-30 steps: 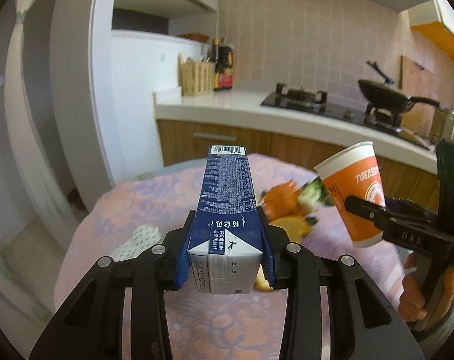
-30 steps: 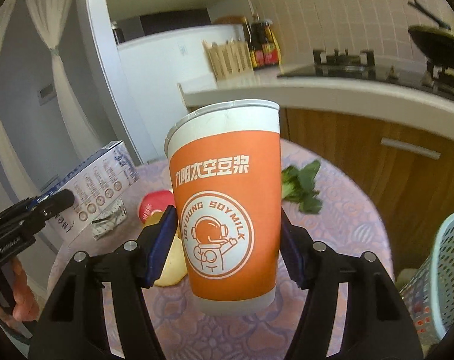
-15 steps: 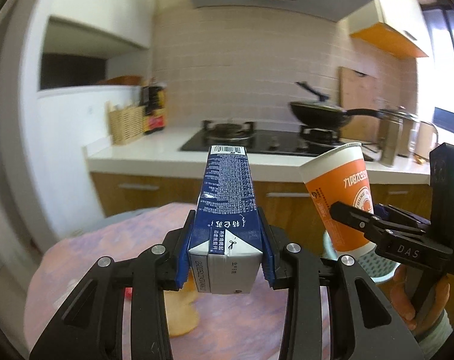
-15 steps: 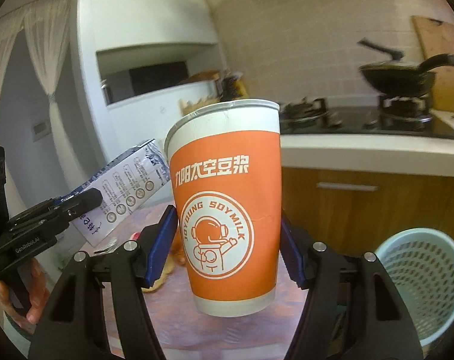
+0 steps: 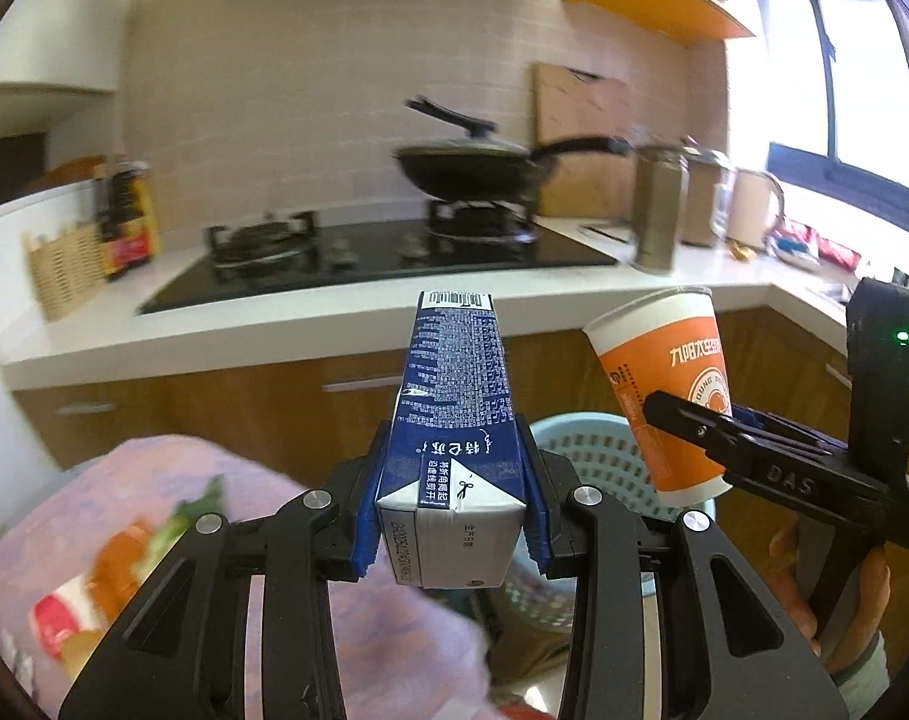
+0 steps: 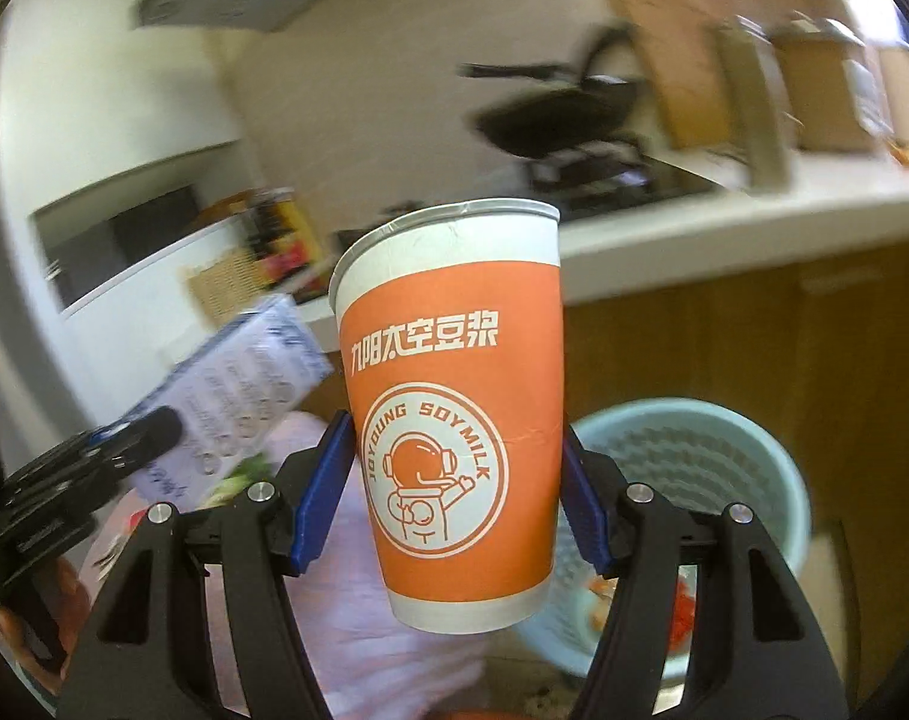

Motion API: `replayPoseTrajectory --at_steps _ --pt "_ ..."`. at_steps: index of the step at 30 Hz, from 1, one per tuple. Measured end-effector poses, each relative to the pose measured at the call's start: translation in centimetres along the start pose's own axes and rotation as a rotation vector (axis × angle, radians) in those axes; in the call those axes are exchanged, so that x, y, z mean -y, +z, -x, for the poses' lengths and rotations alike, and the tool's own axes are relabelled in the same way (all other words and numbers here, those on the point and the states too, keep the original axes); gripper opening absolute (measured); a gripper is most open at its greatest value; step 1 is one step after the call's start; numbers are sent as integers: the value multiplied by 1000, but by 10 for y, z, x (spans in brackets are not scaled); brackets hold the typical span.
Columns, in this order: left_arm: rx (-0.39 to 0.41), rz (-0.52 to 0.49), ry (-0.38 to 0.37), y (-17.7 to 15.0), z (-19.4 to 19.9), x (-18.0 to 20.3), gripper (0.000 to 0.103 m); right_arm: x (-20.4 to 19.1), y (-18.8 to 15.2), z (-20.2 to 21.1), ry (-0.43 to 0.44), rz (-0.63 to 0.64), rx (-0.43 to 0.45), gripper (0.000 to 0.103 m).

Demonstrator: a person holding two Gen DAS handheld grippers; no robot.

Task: Collect trash
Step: 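Carry the carton and cup over the wastebasket and open both tools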

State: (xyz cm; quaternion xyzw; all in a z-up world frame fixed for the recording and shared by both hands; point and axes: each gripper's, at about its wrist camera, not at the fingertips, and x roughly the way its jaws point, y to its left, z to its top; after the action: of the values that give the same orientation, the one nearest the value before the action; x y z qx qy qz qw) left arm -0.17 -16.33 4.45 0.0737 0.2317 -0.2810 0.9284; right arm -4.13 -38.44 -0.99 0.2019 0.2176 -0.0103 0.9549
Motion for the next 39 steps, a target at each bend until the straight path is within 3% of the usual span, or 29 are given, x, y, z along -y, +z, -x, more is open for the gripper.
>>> replayPoseTrajectory --at_steps 5,8,20,22,23,24,32,39 --pt "-60 -32 -53 6 -49 32 36 58 -6 -16 -89 -108 -68 61" --pt "-108 -28 -83 5 -81 44 36 74 -12 -28 -150 -116 -113 61" --pt "-293 -17 -132 -17 -168 58 36 108 -18 -61 -193 -168 -212 64" --pt "-314 -26 -144 -21 -174 61 44 111 -20 -63 -192 -171 -222 64" --pt "-316 -33 -130 -23 -176 62 52 112 -20 -63 -195 -173 -226 65" --pt "-314 -34 -123 -23 -175 63 54 114 -19 -63 -194 -178 -228 66" --pt "-286 -11 -127 -21 -150 52 54 103 -6 -48 -166 -181 -196 66" --pt "-170 45 -94 -10 -77 19 54 29 11 -19 -57 -48 -119 66"
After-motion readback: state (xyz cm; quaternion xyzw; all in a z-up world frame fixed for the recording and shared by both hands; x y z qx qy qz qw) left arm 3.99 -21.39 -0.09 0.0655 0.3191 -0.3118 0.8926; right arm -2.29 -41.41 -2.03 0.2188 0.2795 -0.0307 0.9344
